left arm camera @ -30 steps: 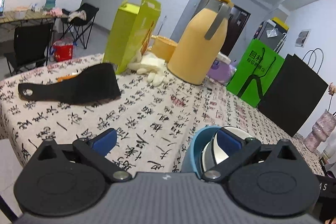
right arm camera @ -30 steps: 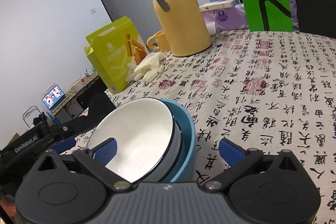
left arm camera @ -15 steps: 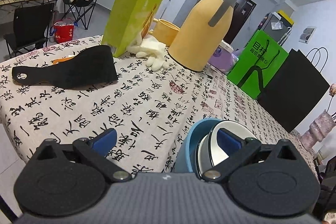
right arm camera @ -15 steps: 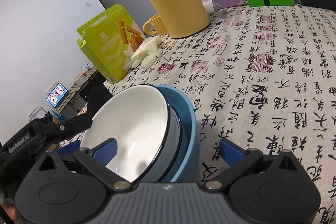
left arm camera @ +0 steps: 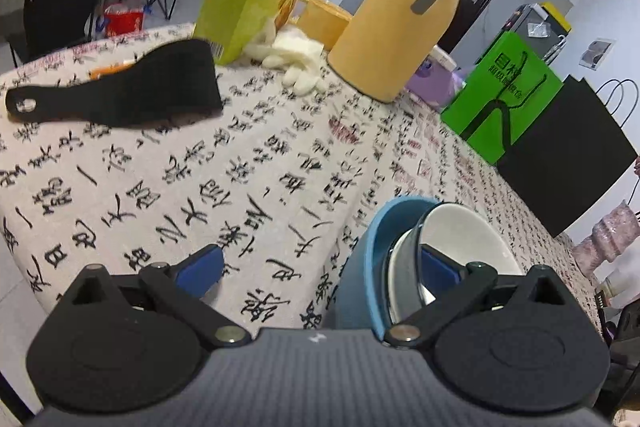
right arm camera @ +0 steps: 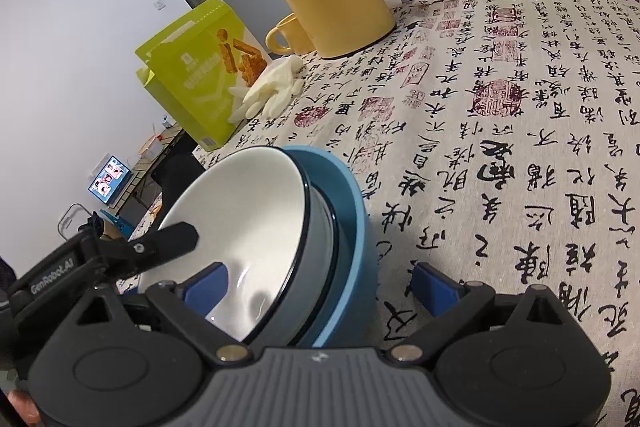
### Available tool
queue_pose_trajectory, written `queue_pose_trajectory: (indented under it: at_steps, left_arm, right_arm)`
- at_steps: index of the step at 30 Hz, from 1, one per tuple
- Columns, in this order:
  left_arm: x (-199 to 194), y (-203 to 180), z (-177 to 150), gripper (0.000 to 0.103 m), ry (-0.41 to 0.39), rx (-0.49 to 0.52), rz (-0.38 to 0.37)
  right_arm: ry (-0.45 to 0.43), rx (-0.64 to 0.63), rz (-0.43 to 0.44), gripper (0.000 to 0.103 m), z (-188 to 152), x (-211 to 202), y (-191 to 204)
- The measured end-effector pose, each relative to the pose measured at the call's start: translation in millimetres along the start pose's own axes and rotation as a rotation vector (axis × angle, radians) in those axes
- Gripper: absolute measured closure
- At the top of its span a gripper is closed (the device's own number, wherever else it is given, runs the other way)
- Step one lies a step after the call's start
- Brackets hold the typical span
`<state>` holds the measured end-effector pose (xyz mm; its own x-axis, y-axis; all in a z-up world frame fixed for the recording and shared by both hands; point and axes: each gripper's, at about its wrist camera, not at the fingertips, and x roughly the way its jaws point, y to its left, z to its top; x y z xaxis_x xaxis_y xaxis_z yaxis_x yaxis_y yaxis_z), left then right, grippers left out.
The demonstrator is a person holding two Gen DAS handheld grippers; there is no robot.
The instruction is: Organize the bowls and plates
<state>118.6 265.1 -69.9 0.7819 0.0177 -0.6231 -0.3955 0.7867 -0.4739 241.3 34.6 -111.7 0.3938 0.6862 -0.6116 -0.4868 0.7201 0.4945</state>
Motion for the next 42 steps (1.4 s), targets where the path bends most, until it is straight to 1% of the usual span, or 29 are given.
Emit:
queue_pose_trajectory:
  at_steps: [3,6,8,10,15,16,21,26,28,31,42]
  left_arm:
    - [3,0,-2,0.005,0.010,0.001,-0.001]
    - [5,-3,-3,0.009,0.015,0.005,-0.004]
    - [8,-3,-3,0.012,0.021,0.003,-0.011]
    - [10,-4,-4,0.016,0.026,0.002,-0.021]
    - [11,-6,-5,0.024,0.026,0.004,-0.038]
    - [11,-6,-6,0.028,0.022,0.000,-0.045]
    - [10,-9,-7,0.041,0.013,0.004,-0.078]
    - [15,-10,-9,0.046,0.028,-0.009,-0.100]
    - [15,-11,-10,0.050,0.027,-0.011,-0.109]
    - [15,-12,-10,0.054,0.025,-0.012,-0.119]
    - [19,-17,-12,0.055,0.034,-0.018,-0.136]
  right_arm:
    - [-0.001,-0.005,0.005,0.005,1,2,1]
    - [-0.006,-0.009,0.008,0.014,1,3,2]
    - [-0.012,-0.014,0.012,0.016,1,4,2]
    - [-0.016,-0.011,0.017,0.025,1,4,1]
    - [-0.025,-0.004,0.043,0.037,0,3,-1]
    - [-0.026,-0.004,0.048,0.038,0,3,-1]
    - [-0.024,0.005,0.053,0.041,-1,4,-3]
    - [-0.024,0.016,0.059,0.042,-1,4,-5]
    - [-0.024,0.017,0.061,0.042,-2,4,-5]
    - [-0.025,0.021,0.064,0.042,-2,4,-6]
    - [-0.027,0.030,0.069,0.043,-2,4,-6]
